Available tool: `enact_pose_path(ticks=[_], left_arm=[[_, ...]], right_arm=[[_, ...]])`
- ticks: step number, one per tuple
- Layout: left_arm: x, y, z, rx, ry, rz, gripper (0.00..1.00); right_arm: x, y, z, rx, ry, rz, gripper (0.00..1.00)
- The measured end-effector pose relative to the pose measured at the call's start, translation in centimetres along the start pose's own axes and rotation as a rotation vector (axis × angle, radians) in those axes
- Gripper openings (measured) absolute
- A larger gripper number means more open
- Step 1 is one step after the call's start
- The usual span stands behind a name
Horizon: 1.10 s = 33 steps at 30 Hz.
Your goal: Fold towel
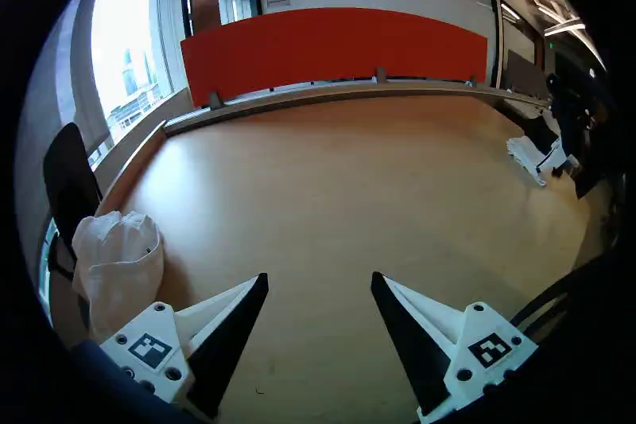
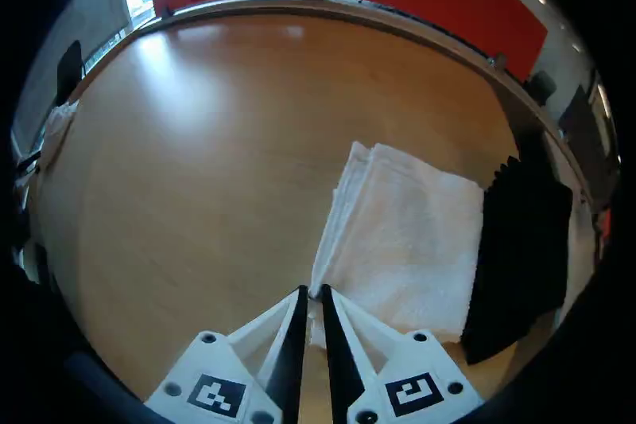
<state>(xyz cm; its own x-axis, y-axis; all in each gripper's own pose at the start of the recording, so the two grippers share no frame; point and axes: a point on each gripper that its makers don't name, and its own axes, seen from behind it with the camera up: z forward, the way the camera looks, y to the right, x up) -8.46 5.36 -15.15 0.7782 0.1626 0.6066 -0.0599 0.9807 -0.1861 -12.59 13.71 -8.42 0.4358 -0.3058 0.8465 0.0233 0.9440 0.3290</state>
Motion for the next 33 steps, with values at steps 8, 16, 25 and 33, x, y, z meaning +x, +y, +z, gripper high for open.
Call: enact_pose_path(ticks=[8, 16, 25, 33], left_arm=[[0.2, 0.1, 0.0, -0.002, 0.0, 0.007, 0.96], [0.2, -0.1, -0.1, 0.001, 0.0, 0.008, 0.96], [0.3, 0.0, -0.2, 0.0, 0.001, 0.01, 0.96], [0.5, -0.2, 0.0, 0.003, 0.006, 0.001, 0.96]], right_arm=[[-0.6, -0.4, 0.6, 0.018, -0.018, 0.001, 0.32], [-0.6, -0.4, 0.8, 0.022, -0.021, 0.008, 0.32], [-0.4, -0.6, 0.4, 0.025, -0.012, 0.007, 0.42], [0.2, -1.1, -1.3, 0.028, 0.035, 0.01, 0.84]])
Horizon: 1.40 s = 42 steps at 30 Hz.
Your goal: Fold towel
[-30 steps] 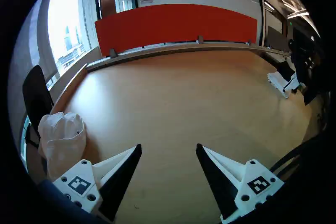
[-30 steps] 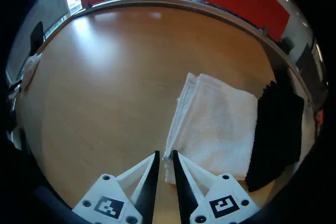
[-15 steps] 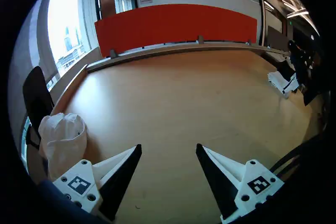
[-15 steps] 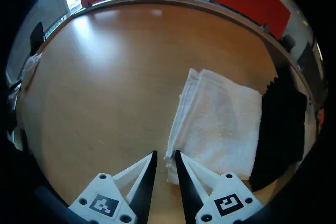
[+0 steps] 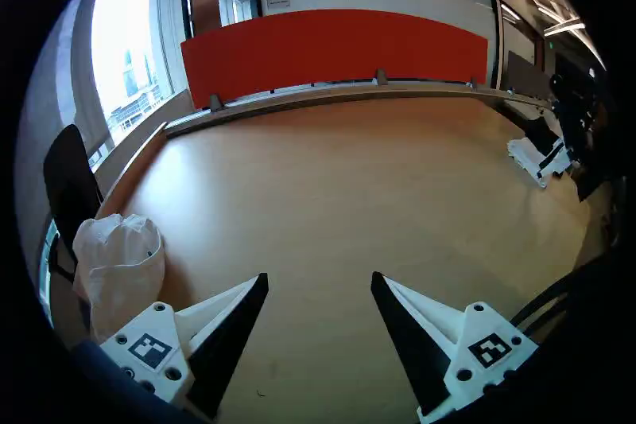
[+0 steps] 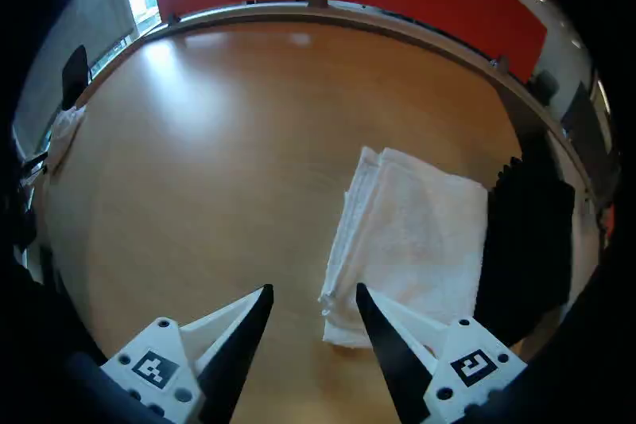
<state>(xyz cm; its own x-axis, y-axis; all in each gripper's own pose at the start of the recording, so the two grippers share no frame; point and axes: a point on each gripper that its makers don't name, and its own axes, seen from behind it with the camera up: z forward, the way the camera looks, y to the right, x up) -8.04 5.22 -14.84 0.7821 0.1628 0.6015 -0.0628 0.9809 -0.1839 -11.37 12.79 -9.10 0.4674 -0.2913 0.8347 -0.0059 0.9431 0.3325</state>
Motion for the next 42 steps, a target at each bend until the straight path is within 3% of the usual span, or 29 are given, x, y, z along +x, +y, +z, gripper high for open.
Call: enact_pose_path(ticks=[8, 12, 24, 36, 42], left_arm=[[0.1, 0.0, 0.2, -0.004, 0.004, -0.005, 0.96], [0.2, 0.0, 0.2, -0.003, 0.007, -0.005, 0.96], [0.4, -0.3, 0.1, 0.003, 0.015, -0.012, 0.96], [0.4, -0.8, 0.2, 0.017, 0.02, -0.029, 0.96], [0.4, -1.0, 0.2, 0.023, 0.021, -0.052, 0.96]], right_arm=[[1.3, 0.2, -0.8, -0.019, 0.068, 0.08, 1.0], [1.8, 0.6, -1.2, -0.029, 0.098, 0.126, 0.99], [2.1, 2.0, -2.1, -0.079, 0.129, 0.181, 0.99], [2.0, 3.1, -2.5, -0.201, 0.115, 0.35, 0.99], [2.2, 2.8, -2.7, -0.229, 0.125, 0.395, 0.99]])
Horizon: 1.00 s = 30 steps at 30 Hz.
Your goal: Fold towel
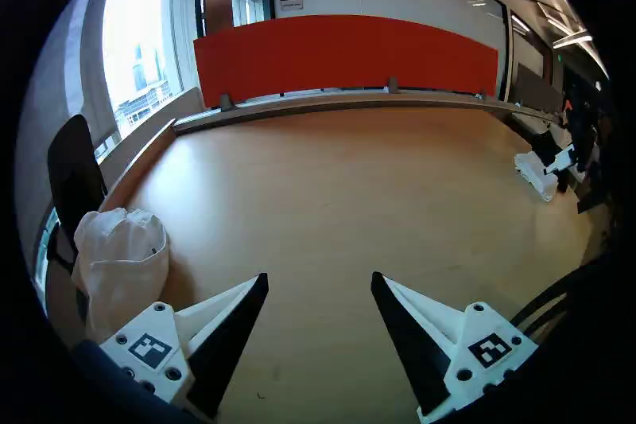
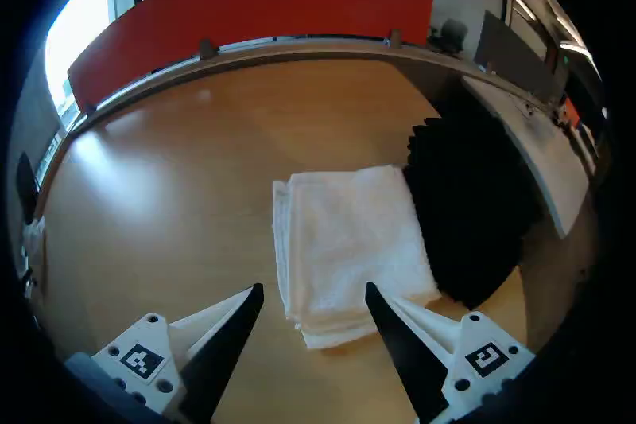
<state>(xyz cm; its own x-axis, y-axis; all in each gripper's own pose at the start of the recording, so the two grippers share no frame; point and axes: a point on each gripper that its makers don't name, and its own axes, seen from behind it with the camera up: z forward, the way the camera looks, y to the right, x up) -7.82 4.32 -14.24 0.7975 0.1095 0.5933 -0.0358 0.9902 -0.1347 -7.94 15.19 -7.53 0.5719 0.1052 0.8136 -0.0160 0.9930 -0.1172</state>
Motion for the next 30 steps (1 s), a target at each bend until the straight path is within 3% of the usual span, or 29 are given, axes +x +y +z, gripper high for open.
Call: enact_pose_path(ticks=[9, 30], left_arm=[[0.1, -0.3, 0.0, 0.002, 0.002, -0.005, 0.96], [0.9, -0.6, 0.2, -0.002, 0.013, -0.02, 0.96]], right_arm=[[0.9, -0.1, -0.3, -0.037, 0.038, 0.021, 0.99], [7.6, -1.2, -4.3, -0.098, 0.359, -0.011, 0.99]])
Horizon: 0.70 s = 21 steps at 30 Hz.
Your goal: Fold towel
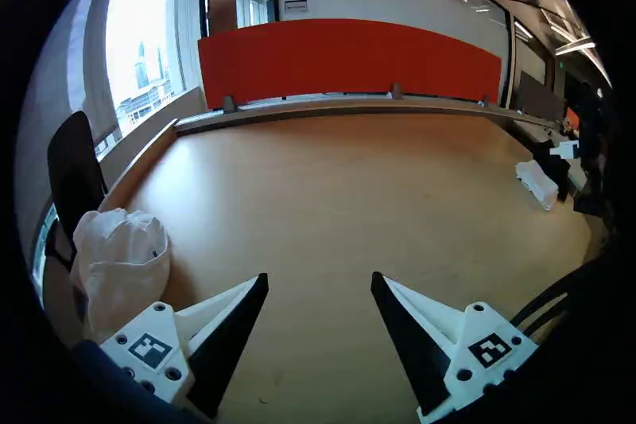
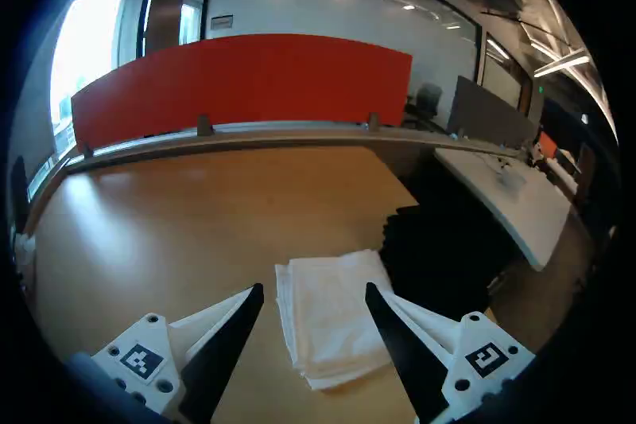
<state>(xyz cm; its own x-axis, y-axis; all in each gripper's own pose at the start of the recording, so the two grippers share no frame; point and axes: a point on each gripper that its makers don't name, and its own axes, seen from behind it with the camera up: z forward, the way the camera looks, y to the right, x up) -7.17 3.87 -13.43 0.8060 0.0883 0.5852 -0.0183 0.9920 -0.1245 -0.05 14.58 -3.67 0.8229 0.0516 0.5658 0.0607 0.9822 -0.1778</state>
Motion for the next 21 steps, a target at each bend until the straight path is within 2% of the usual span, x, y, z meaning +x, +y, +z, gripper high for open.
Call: enact_pose_path(ticks=[6, 12, 17, 21], left_arm=[[0.1, -0.2, 0.0, 0.001, 0.001, -0.001, 0.96], [0.2, -0.3, 0.0, 0.003, 0.002, -0.007, 0.96], [0.3, -0.3, 0.1, 0.0, 0.003, -0.006, 0.96], [0.6, -0.4, 0.2, 0.001, 0.009, -0.006, 0.96]], right_arm=[[2.8, -0.7, -0.5, 0.008, 0.121, 0.017, 0.99], [5.8, -1.1, -1.2, 0.02, 0.235, 0.109, 0.99], [8.2, -0.6, -1.9, 0.011, 0.317, 0.163, 0.99], [9.5, -0.7, -2.5, 0.015, 0.365, 0.159, 0.99]])
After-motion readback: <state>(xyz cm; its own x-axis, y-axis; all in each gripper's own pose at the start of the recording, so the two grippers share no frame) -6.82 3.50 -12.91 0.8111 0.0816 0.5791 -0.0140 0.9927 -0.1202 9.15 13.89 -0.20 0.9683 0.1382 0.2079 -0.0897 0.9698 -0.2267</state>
